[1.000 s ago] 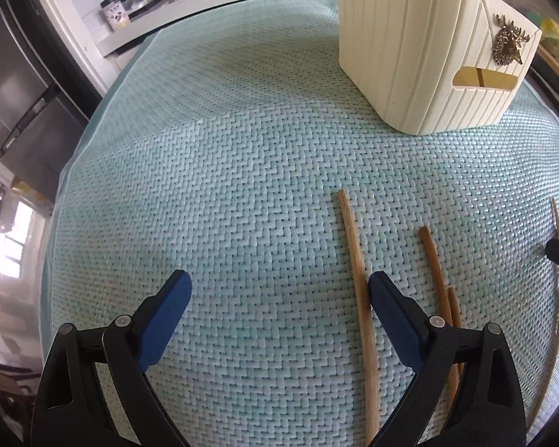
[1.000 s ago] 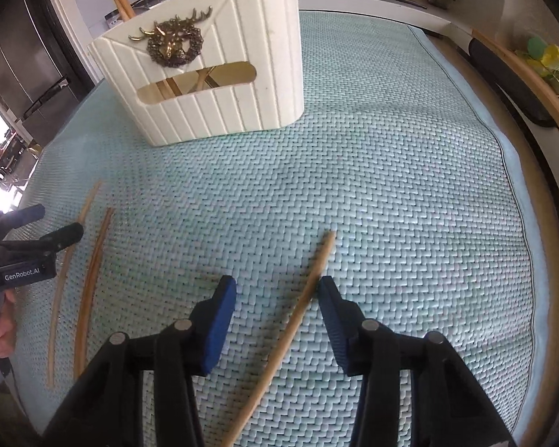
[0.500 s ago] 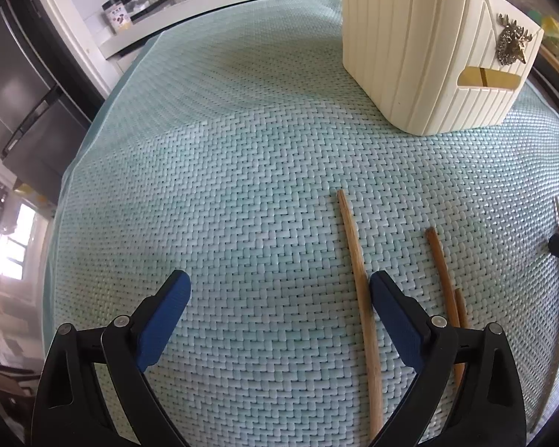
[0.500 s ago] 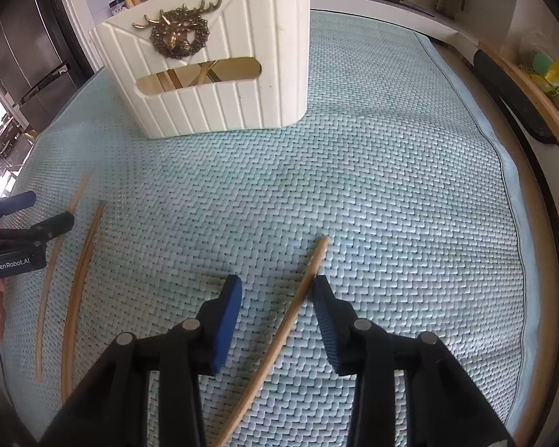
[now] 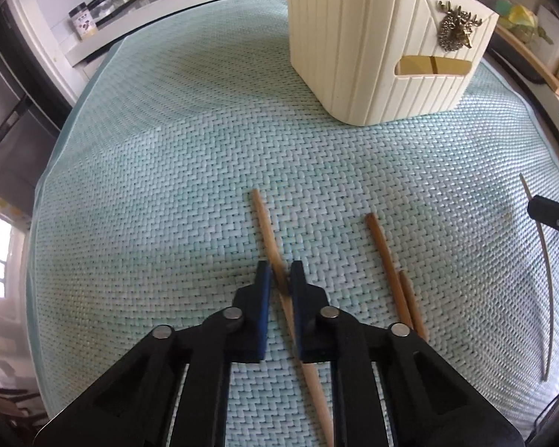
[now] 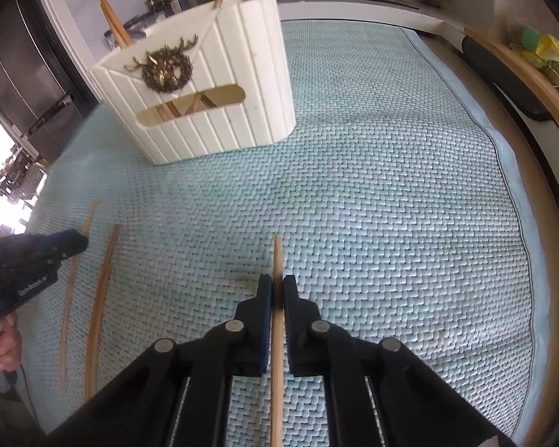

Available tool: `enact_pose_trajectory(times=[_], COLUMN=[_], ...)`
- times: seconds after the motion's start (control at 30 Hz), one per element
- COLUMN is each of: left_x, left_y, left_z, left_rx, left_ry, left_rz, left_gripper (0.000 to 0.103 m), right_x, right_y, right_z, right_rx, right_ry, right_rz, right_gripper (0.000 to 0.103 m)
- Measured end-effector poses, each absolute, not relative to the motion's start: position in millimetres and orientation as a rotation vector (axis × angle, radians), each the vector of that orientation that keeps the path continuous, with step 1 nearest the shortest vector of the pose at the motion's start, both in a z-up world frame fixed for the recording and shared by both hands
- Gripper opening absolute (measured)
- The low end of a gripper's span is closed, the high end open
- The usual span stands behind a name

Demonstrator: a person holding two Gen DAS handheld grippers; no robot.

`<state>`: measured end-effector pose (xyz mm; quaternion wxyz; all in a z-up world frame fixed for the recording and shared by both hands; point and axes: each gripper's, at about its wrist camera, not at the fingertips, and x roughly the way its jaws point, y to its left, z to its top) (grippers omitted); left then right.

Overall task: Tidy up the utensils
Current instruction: 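Lift the chopsticks and carry both tools over the cream box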

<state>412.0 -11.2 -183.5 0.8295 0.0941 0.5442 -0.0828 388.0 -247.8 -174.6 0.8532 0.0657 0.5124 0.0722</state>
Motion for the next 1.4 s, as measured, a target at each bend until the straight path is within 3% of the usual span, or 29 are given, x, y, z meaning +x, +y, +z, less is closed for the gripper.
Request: enact_pose_trajectory(times=[0.2, 0.63, 0.8, 0.87, 0.93, 1.0, 1.2, 1.33, 1.37, 1.4], left_x=[390.5, 313.7, 316.5, 327.3, 343.4, 362.2, 412.6, 427.4, 429.9, 431.6], left_y=[-2.0, 34.2, 41.0, 39.2, 35.9, 30.1, 15.9, 2.9, 0.2, -2.3], left_z=[-143.8, -38.2, -33.3, -48.8, -71.7, -95.3, -156.1, -174.8, -179.2, -183.4], left_rx=[0.106, -0.049, -0.041, -0.044, -0.058, -0.051, -0.025, 0.03, 0.042, 0.048], left_ry=[1.067, 0.811, 0.845, 0.888, 0.948, 0.992, 1.132, 1.178, 1.192, 1.207], left_rz=[-0.236, -0.304, -0.298, -0.28, -0.271, -0.243, -0.151, -0.127, -0.12, -0.119], left_gripper=[0.003, 0.002, 0.002, 0.01, 0.047, 0.055, 0.047, 0.047, 0.044, 0.03], right_x=[358.1, 281.9, 266.4, 263.4, 260.6, 259.3, 253.6, 253.0, 253.1, 253.3], right_y=[-270.3, -281.5, -276.0, -273.9, -273.1, -272.9, -275.8, -276.6, -276.7, -276.3], right_z=[-131.4, -50.6, -30.4, -26.2, -23.5, -23.3, -21.1, -20.8, -21.3, -22.0], right_rx=[0.251, 0.318, 0.295, 0.29, 0.291, 0.298, 0.308, 0.309, 0.311, 0.313], right_ry=[0.964, 0.738, 0.69, 0.68, 0.672, 0.671, 0.665, 0.665, 0.665, 0.666], right_rz=[0.216, 0.307, 0.318, 0.323, 0.325, 0.329, 0.33, 0.332, 0.333, 0.336], right_gripper=[0.006, 0.006, 0.006, 0.006, 0.006, 0.006, 0.006, 0.006, 0.006, 0.006])
